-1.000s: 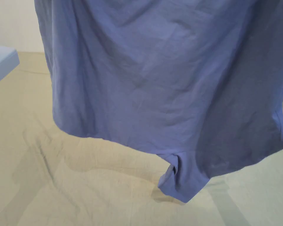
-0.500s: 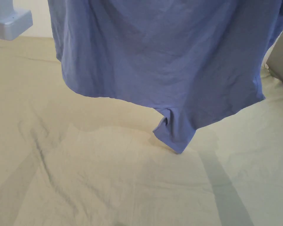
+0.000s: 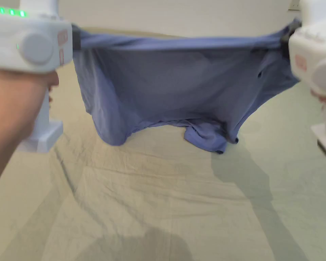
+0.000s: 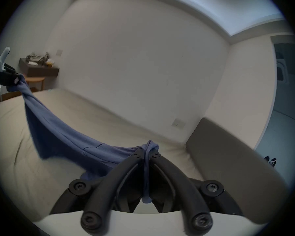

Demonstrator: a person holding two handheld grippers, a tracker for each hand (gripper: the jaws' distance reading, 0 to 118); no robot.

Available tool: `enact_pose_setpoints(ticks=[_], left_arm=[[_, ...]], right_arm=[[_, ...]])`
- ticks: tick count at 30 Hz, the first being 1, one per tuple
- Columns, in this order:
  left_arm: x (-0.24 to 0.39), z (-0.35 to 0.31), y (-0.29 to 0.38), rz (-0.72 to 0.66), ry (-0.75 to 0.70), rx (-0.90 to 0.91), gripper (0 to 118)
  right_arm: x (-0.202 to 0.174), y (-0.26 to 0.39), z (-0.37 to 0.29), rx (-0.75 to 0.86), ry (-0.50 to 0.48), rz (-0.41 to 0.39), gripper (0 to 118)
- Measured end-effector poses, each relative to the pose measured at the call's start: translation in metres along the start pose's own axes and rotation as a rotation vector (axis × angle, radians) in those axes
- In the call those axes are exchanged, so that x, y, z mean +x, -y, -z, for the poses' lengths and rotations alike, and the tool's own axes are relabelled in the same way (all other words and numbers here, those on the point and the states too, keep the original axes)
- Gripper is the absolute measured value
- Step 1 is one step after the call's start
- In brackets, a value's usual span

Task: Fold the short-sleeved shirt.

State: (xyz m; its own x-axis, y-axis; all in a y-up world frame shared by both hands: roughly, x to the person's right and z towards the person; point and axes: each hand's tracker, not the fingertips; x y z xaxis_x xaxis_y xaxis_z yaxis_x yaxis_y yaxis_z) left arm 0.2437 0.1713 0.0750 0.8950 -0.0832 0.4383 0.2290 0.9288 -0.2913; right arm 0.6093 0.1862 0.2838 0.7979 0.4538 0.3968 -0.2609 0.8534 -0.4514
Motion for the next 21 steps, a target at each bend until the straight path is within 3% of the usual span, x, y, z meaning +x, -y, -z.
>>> enact_pose_setpoints(ticks=[4, 8, 15, 17, 21], left_arm=[[-0.003, -0.016, 0.08, -0.056, -0.01, -0.129, 7], [-0.001, -0.052, 0.16, -0.022, -0.001, -0.26, 7], [-0.002, -0.119, 0.288, -0.071, 0.011, -0.505, 7], [0.003, -0.138, 0.314, -0.006, 0.031, -0.566, 7], [0.01, -0.176, 0.34, 0.101, 0.041, -0.602, 7]], right_arm=[[-0.034, 0.075, -0.038, -0.138, -0.112, 0.022, 6], [-0.067, 0.149, -0.087, -0.242, -0.171, -0.045, 6], [-0.107, 0.249, -0.17, -0.527, -0.317, -0.035, 6], [-0.109, 0.266, -0.19, -0.593, -0.336, -0.042, 6], [-0.099, 0.282, -0.227, -0.721, -0.372, 0.043, 6]])
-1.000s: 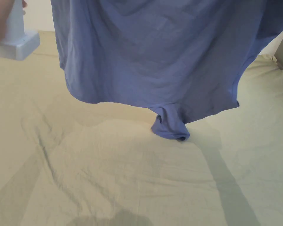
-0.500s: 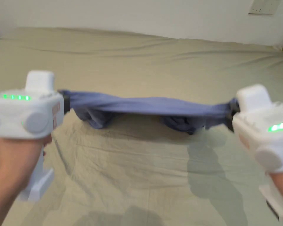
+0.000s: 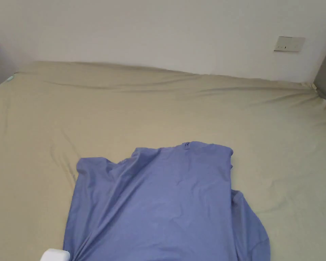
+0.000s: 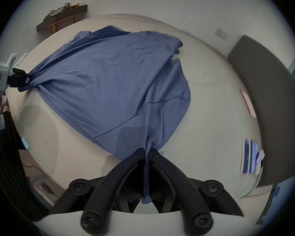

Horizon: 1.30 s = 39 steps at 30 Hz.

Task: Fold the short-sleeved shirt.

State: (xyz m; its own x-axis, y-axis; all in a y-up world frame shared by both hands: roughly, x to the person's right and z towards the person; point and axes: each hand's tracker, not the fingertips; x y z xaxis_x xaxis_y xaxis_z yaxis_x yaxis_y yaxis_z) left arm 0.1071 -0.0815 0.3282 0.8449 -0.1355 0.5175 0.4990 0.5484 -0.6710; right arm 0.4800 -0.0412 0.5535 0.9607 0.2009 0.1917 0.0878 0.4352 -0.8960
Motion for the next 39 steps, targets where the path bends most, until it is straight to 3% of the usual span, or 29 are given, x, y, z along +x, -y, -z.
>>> enact_pose_setpoints(ticks=[3, 9, 13, 17, 18, 20, 21, 22, 23, 24, 29, 34, 39], left_arm=[[-0.002, -0.016, 0.014, 0.012, -0.001, 0.004, 7], [-0.002, -0.04, 0.03, 0.071, -0.03, -0.022, 7], [-0.008, -0.039, 0.041, 0.064, -0.022, -0.073, 7], [-0.01, -0.036, 0.04, 0.016, 0.014, -0.095, 7], [-0.01, -0.037, 0.035, 0.009, 0.004, -0.084, 13], [-0.013, -0.041, 0.024, -0.033, -0.006, -0.049, 39], [-0.014, -0.044, 0.016, -0.065, 0.014, -0.012, 61], [-0.016, -0.049, 0.008, -0.089, 0.036, 0.022, 92], [-0.019, -0.055, -0.002, -0.117, 0.058, 0.073, 104], [-0.019, -0.065, -0.014, -0.13, 0.062, 0.125, 107], [-0.02, -0.121, -0.08, -0.185, 0.054, 0.44, 108], [-0.014, -0.196, -0.131, -0.227, 0.006, 0.809, 113], [0.008, -0.244, -0.158, -0.156, -0.12, 1.001, 101]], right_arm=[[0.0, 0.02, -0.017, -0.072, -0.073, 0.037, 6], [-0.02, 0.044, -0.04, -0.218, -0.162, 0.025, 6], [-0.035, 0.054, -0.036, -0.257, -0.163, -0.002, 6], [-0.033, 0.051, -0.025, -0.235, -0.173, 0.041, 10], [-0.026, 0.049, -0.023, -0.199, -0.192, 0.071, 22], [-0.013, 0.035, -0.026, -0.138, -0.199, 0.119, 93], [-0.005, 0.024, -0.032, -0.092, -0.219, 0.145, 108], [0.001, 0.013, -0.041, -0.032, -0.218, 0.159, 109], [0.009, -0.002, -0.052, 0.043, -0.21, 0.171, 109], [0.016, -0.019, -0.064, 0.118, -0.194, 0.177, 109], [0.028, -0.093, -0.136, 0.525, -0.032, 0.112, 109], [0.003, -0.145, -0.196, 0.821, 0.186, 0.011, 108], [-0.017, -0.173, -0.219, 0.927, 0.166, 0.016, 89]])
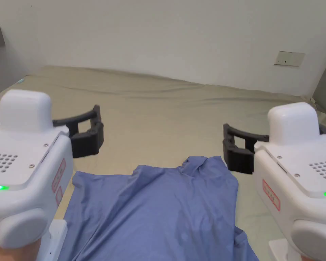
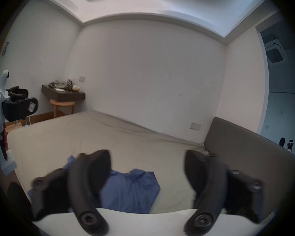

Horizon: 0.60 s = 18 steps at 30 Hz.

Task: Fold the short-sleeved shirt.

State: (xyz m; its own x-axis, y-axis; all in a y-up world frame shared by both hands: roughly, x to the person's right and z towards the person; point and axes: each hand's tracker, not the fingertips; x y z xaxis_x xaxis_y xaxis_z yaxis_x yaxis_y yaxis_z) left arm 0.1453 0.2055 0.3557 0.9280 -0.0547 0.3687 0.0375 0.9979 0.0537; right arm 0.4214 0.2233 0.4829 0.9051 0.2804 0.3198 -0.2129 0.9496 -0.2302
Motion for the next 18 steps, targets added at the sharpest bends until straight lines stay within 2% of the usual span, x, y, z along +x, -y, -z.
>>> enact_pose_setpoints(ticks=[1, 2, 3, 4, 5, 7, 11, 14, 18], left_arm=[[0.005, 0.0, -0.003, 0.015, -0.004, 0.011, 98], [0.011, 0.001, -0.007, 0.037, -0.026, 0.023, 82], [0.017, 0.003, -0.008, 0.061, -0.044, 0.019, 60], [0.021, 0.005, -0.007, 0.061, -0.036, 0.014, 26], [0.024, 0.007, -0.004, 0.058, -0.03, 0.011, 8], [0.028, 0.015, 0.001, 0.063, -0.014, -0.013, 0], [0.029, 0.034, 0.026, 0.072, -0.006, -0.078, 0], [0.027, 0.053, 0.049, 0.082, -0.016, -0.126, 0], [0.011, 0.1, 0.105, 0.053, 0.002, -0.312, 0]], right_arm=[[-0.004, -0.002, 0.001, 0.01, -0.004, 0.003, 83], [-0.009, -0.003, 0.004, 0.025, 0.002, 0.001, 59], [-0.014, -0.002, 0.007, 0.049, 0.033, -0.009, 26], [-0.018, -0.001, 0.009, 0.064, 0.023, -0.006, 2], [-0.022, 0.0, 0.011, 0.073, 0.038, -0.021, 2], [-0.027, 0.005, 0.019, 0.071, 0.028, -0.038, 2], [-0.036, 0.018, 0.039, 0.059, 0.034, -0.076, 2], [-0.035, 0.029, 0.058, 0.031, 0.021, -0.068, 2], [-0.032, 0.052, 0.088, -0.039, 0.009, -0.056, 2]])
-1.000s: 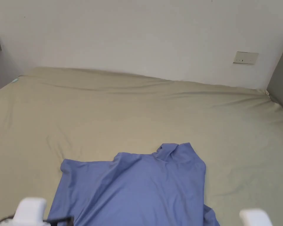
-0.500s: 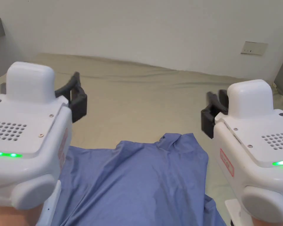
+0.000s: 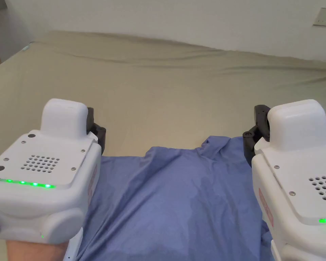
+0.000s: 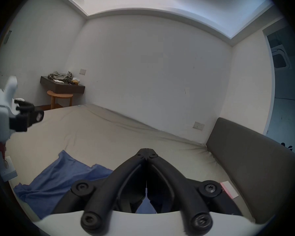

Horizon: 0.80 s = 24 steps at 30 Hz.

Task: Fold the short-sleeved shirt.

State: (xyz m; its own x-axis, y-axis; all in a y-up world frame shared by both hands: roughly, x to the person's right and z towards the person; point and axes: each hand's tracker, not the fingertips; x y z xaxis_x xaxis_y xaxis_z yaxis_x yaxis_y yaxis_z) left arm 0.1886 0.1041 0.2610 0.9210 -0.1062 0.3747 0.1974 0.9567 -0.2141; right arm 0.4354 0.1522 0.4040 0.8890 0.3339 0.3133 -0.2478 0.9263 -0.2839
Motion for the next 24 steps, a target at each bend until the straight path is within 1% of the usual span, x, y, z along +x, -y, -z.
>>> enact_pose_setpoints(ticks=[2, 5, 6, 7, 8, 9, 10, 11, 13, 15, 16, 18, 19, 20, 21, 23, 24], left_arm=[[-0.011, 0.045, 0.034, 0.021, 0.005, -0.139, 0], [-0.03, 0.112, 0.082, 0.031, 0.063, -0.384, 0], [-0.035, 0.131, 0.093, 0.027, 0.041, -0.407, 0], [-0.042, 0.151, 0.104, 0.031, 0.012, -0.435, 9], [-0.048, 0.172, 0.113, 0.033, -0.011, -0.473, 31], [-0.054, 0.188, 0.119, 0.019, -0.025, -0.501, 62], [-0.061, 0.206, 0.125, -0.003, -0.025, -0.534, 86], [-0.067, 0.223, 0.13, -0.027, -0.008, -0.576, 89], [-0.069, 0.242, 0.137, -0.081, 0.029, -0.608, 90], [-0.071, 0.263, 0.144, -0.025, -0.032, -0.611, 98], [-0.068, 0.263, 0.146, -0.024, -0.031, -0.619, 103], [-0.068, 0.27, 0.154, -0.034, -0.006, -0.66, 104], [-0.065, 0.269, 0.159, -0.037, 0.01, -0.686, 101], [-0.065, 0.263, 0.159, -0.07, 0.021, -0.632, 99], [-0.065, 0.26, 0.156, -0.064, 0.013, -0.633, 95], [-0.063, 0.254, 0.151, -0.064, 0.065, -0.624, 70], [-0.059, 0.248, 0.146, -0.047, 0.076, -0.604, 46]], right_arm=[[0.004, 0.017, 0.016, -0.058, -0.006, 0.005, 2], [0.015, 0.042, 0.037, -0.134, 0.003, -0.007, 2], [0.019, 0.049, 0.043, -0.156, 0.009, -0.008, 2], [0.025, 0.056, 0.051, -0.182, 0.015, -0.002, 2], [0.031, 0.064, 0.057, -0.208, 0.021, 0.009, 2], [0.035, 0.069, 0.062, -0.227, 0.026, 0.018, 2], [0.041, 0.075, 0.067, -0.244, 0.033, 0.024, 2], [0.046, 0.081, 0.073, -0.263, 0.039, 0.025, 2], [0.054, 0.091, 0.08, -0.293, 0.047, 0.024, 2], [0.062, 0.099, 0.089, -0.324, 0.054, 0.022, 2], [0.066, 0.103, 0.094, -0.341, 0.048, 0.022, 2], [0.07, 0.108, 0.1, -0.362, 0.043, 0.021, 2], [0.073, 0.11, 0.106, -0.375, 0.036, 0.023, 2], [0.076, 0.111, 0.11, -0.385, 0.023, 0.031, 2], [0.079, 0.112, 0.116, -0.397, 0.008, 0.043, 2], [0.085, 0.115, 0.133, -0.426, -0.057, 0.097, 2], [0.088, 0.117, 0.143, -0.44, -0.068, 0.119, 2]])
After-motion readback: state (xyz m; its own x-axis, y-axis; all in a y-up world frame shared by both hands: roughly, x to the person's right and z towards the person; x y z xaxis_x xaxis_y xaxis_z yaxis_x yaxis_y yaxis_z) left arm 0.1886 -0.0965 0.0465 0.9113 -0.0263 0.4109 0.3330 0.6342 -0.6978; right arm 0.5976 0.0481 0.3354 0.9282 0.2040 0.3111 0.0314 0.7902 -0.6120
